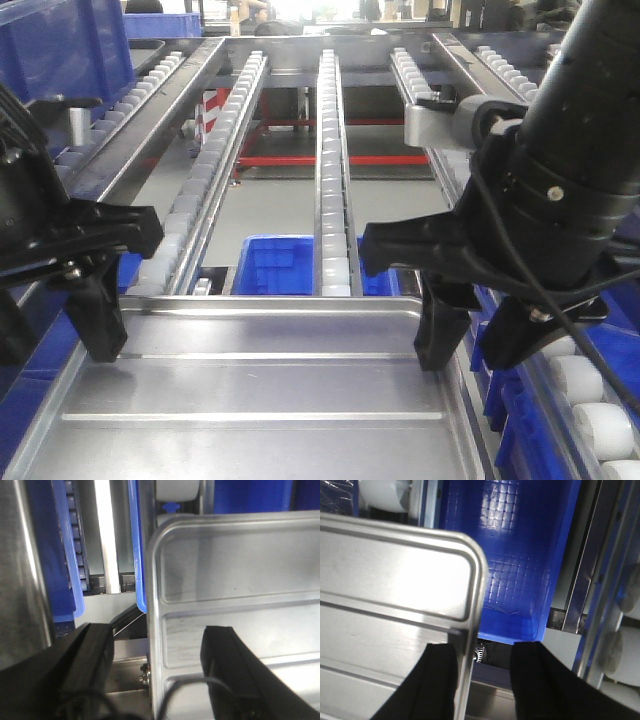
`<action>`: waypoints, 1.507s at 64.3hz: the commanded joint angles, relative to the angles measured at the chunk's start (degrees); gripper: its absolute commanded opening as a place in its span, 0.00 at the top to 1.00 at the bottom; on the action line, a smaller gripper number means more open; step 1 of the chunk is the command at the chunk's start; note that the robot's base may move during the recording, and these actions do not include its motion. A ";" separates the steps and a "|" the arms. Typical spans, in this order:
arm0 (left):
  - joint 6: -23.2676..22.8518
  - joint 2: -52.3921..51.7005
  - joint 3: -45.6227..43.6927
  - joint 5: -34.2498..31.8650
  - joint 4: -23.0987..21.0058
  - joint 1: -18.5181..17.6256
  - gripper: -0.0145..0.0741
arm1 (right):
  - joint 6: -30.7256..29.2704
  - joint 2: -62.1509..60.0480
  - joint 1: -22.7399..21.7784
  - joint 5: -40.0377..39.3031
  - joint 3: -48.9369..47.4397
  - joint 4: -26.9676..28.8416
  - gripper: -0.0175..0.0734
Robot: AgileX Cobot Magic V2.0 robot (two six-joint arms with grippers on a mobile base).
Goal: Grab silver tray and stack on right shelf
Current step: 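Lower both grippers onto the side rims of the silver tray, then close both grippers on the tray rims and lift it off the shelf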
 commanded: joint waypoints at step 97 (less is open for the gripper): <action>-0.79 -16.17 -5.56 5.00 1.14 -0.50 0.94 | 0.12 -15.03 0.20 10.44 -7.47 -3.54 0.75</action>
